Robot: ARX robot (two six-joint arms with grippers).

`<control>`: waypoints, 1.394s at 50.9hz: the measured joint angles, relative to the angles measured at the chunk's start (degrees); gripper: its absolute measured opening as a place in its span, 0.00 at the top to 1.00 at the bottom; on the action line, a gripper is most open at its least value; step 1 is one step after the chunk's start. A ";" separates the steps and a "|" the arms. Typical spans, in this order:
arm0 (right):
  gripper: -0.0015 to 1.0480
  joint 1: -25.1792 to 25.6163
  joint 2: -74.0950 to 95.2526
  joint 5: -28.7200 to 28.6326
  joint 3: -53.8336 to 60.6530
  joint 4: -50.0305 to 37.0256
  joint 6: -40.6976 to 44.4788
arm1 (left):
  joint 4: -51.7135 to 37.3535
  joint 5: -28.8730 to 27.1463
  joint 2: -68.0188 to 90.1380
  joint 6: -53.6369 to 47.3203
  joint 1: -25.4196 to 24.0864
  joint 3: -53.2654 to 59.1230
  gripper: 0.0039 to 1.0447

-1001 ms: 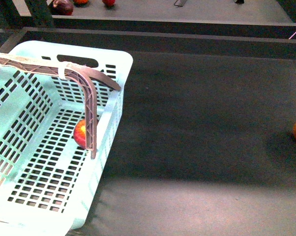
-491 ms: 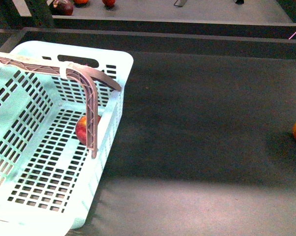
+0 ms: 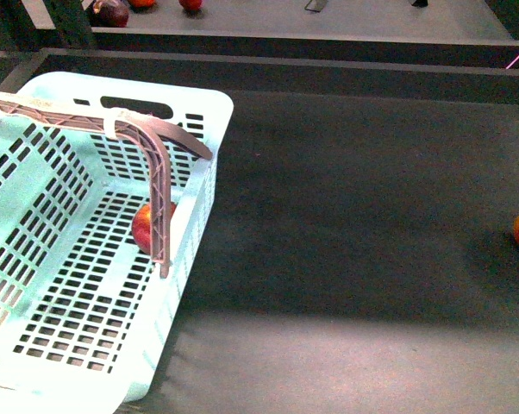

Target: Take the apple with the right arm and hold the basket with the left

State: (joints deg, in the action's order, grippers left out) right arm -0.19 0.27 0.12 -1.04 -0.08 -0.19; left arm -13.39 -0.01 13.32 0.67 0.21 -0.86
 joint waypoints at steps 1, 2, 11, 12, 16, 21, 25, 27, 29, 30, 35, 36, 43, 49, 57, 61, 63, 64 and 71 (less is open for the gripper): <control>0.09 0.00 0.00 0.02 0.00 0.00 0.00 | 0.33 0.00 -0.33 -0.02 0.00 0.00 0.97; 0.09 0.00 0.00 0.00 0.00 0.00 0.00 | 0.81 0.00 -0.79 -0.02 0.00 0.00 0.97; 0.09 0.00 0.00 0.00 0.00 0.00 0.00 | 3.85 0.00 -3.80 -0.02 0.00 0.00 0.97; 0.09 0.00 0.00 0.00 0.00 0.00 0.00 | 5.84 -0.02 -5.22 -0.02 0.00 -0.02 0.97; 0.09 0.00 0.00 0.02 0.00 0.00 0.00 | 12.74 0.00 -11.52 -0.04 0.00 0.00 0.97; 0.09 0.00 0.00 0.00 0.00 0.00 0.00 | 13.18 -0.02 -12.79 -0.04 0.00 0.00 0.97; 0.09 0.00 0.00 0.02 0.00 0.00 0.00 | 13.22 0.00 -12.94 -0.04 0.00 0.00 0.97; 0.09 0.00 0.00 0.00 0.00 0.00 0.00 | 13.25 0.00 -12.94 -0.04 0.00 0.00 0.97; 0.09 0.00 0.00 0.02 0.00 0.00 0.00 | 13.25 0.00 -12.96 -0.04 0.00 0.00 0.97; 0.09 0.00 0.00 0.02 0.00 0.00 0.00 | 13.25 0.00 -12.96 -0.04 0.00 0.00 0.97; 0.09 0.00 0.00 0.02 0.00 0.00 0.00 | 13.27 0.00 -12.96 -0.04 0.00 0.00 0.97; 0.09 0.00 0.00 0.02 0.00 0.00 0.00 | 13.27 0.00 -12.96 -0.04 0.00 0.00 0.97; 0.09 0.00 0.00 0.02 0.00 0.00 0.00 | 13.27 0.00 -12.96 -0.02 0.00 0.00 0.97; 0.09 0.00 0.00 0.02 0.00 0.00 0.00 | 13.27 0.00 -12.96 -0.02 0.00 0.00 0.74; 0.09 0.00 0.00 0.00 0.00 0.00 0.00 | 13.27 0.00 -12.96 -0.04 0.00 0.00 0.44; 0.09 0.00 0.00 0.00 0.00 0.00 0.00 | 13.27 0.00 -12.96 -0.02 0.00 0.00 0.26; 0.09 0.00 0.00 0.00 0.00 0.00 0.00 | 13.27 0.00 -12.96 -0.04 0.00 0.00 0.17; 0.09 0.00 0.00 0.02 0.00 0.00 0.00 | 13.27 0.00 -12.96 -0.04 0.00 0.00 0.14; 0.09 0.00 0.00 0.00 0.00 0.00 0.00 | 13.27 0.00 -12.96 -0.13 0.00 0.00 0.07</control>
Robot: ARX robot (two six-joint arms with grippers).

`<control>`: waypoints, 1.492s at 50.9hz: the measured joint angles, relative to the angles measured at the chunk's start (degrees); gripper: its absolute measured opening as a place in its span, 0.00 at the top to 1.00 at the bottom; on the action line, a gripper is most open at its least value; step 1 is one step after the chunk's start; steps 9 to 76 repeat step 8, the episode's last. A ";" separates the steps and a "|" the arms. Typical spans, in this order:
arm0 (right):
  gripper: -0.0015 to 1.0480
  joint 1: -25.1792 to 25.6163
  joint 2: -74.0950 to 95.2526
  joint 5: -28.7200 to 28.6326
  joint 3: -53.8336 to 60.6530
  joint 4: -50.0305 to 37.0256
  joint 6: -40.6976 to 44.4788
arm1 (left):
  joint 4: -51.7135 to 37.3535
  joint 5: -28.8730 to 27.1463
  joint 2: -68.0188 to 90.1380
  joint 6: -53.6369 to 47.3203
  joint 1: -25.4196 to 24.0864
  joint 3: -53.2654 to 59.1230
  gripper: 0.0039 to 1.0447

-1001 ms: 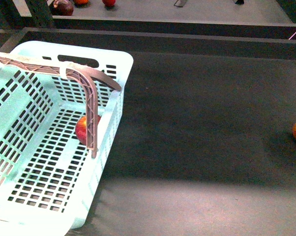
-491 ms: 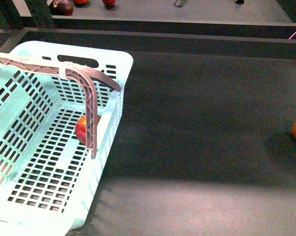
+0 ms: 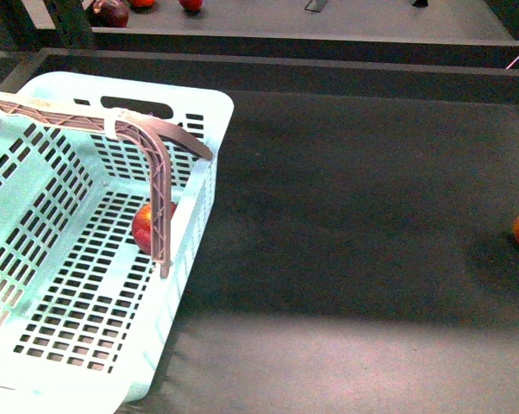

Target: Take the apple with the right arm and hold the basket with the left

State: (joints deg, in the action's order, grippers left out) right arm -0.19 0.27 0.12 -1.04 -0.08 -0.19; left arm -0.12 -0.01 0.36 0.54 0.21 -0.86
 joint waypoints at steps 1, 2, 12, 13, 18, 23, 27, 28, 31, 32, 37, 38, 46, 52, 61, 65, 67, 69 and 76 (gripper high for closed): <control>0.09 0.00 0.00 0.00 0.00 0.00 0.00 | 0.00 0.00 0.00 0.00 0.00 0.00 0.06; 0.09 0.00 0.00 0.00 0.00 0.00 0.00 | 0.00 0.00 0.00 0.00 0.00 0.00 0.06; 0.09 0.00 0.00 0.00 0.00 0.00 0.00 | 0.00 0.00 0.00 0.00 0.00 0.00 0.06; 0.09 0.00 0.00 0.00 0.00 0.00 0.00 | 0.00 0.00 0.00 0.00 0.00 0.00 0.06; 0.09 0.00 0.00 0.00 0.00 0.00 0.00 | 0.00 0.00 0.00 0.00 0.00 0.00 0.06; 0.09 0.00 0.00 0.00 0.00 0.00 0.00 | 0.00 0.00 0.00 0.00 0.00 0.00 0.06; 0.09 0.00 0.00 0.00 0.00 0.00 0.00 | 0.00 0.00 0.00 0.00 0.00 0.00 0.06; 0.09 0.00 0.00 0.00 0.00 0.00 0.00 | 0.00 0.00 0.00 0.00 0.00 0.00 0.06; 0.09 0.00 0.00 0.00 0.00 0.00 0.00 | 0.00 0.00 0.00 0.00 0.00 0.00 0.06; 0.09 0.00 0.00 0.00 0.00 0.00 0.00 | 0.00 0.00 0.00 0.00 0.00 0.00 0.06; 0.09 0.00 0.00 0.00 0.00 0.00 0.00 | 0.00 0.00 0.00 0.00 0.00 0.00 0.06; 0.09 0.00 0.00 0.00 0.00 0.00 0.00 | 0.00 0.00 0.00 0.00 0.00 0.00 0.06; 0.09 0.00 0.00 0.00 0.00 0.00 0.00 | 0.00 0.00 0.00 0.00 0.00 0.00 0.06; 0.09 0.00 0.00 0.00 0.00 0.00 0.00 | 0.00 0.00 0.00 0.00 0.00 0.00 0.06; 0.09 0.00 0.00 0.00 0.00 0.00 0.00 | 0.00 0.00 0.00 0.00 0.00 0.00 0.06; 0.09 0.00 0.00 0.00 0.00 0.00 0.00 | 0.00 0.00 0.00 0.00 0.00 0.00 0.06; 0.09 0.00 0.00 0.00 0.00 0.00 0.00 | 0.00 0.00 0.00 0.00 0.00 0.00 0.06; 0.09 0.00 0.00 0.00 0.00 0.00 0.00 | 0.00 0.00 0.00 0.00 0.00 0.00 0.06; 0.09 0.00 0.00 0.00 0.00 0.00 0.00 | 0.00 0.00 0.00 0.00 0.00 0.00 0.06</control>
